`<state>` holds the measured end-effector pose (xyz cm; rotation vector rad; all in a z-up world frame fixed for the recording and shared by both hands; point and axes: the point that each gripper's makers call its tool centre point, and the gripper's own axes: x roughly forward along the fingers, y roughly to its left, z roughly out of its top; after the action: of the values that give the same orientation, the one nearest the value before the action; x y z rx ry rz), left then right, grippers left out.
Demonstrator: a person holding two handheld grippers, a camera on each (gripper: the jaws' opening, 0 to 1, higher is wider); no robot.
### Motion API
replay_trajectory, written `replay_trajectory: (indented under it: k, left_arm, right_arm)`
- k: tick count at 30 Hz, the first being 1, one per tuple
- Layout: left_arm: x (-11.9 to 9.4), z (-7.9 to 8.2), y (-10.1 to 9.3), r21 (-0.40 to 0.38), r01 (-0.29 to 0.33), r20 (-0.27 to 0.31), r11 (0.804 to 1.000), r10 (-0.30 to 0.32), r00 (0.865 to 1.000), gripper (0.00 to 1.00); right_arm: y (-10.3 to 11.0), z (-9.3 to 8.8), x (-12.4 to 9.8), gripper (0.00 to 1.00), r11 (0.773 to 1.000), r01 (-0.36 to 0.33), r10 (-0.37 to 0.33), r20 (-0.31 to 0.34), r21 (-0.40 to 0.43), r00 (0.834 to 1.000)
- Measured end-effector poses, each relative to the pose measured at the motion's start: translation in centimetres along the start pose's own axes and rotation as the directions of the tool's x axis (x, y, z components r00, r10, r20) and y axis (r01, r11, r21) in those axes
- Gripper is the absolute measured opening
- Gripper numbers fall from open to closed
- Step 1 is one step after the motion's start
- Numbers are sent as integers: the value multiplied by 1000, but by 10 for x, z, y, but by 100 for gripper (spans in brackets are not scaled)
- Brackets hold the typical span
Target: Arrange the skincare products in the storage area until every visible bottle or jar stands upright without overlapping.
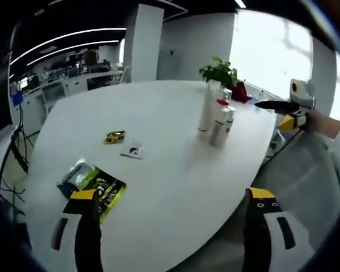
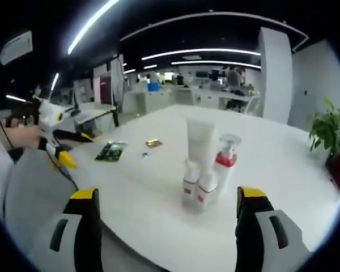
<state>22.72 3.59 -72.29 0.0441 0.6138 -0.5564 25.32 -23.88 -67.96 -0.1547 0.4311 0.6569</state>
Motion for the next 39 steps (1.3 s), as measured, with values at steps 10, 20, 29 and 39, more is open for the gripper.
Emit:
replay_trajectory:
  k: [10, 20, 29, 39]
  left_arm:
    - [-12, -2, 4, -21, -40, 8, 999, 40, 999, 99]
    - [-12, -4, 8, -18, -57, 1, 998, 57, 998, 99]
    - [-9, -3, 18, -86, -96, -22, 992, 94, 995, 99]
    - [1, -7, 37, -183, -180, -75, 967, 169, 983, 98]
  right_arm:
    - [3, 1, -2, 99, 1000, -4, 4, 14, -4, 1000]
    - [7, 0, -2, 99, 1000, -25, 25, 11, -10, 1000]
    - [8, -1, -1, 99, 999, -37, 38, 11, -7, 999]
    - [8, -1, -2, 99, 999, -41, 41, 11, 0, 999]
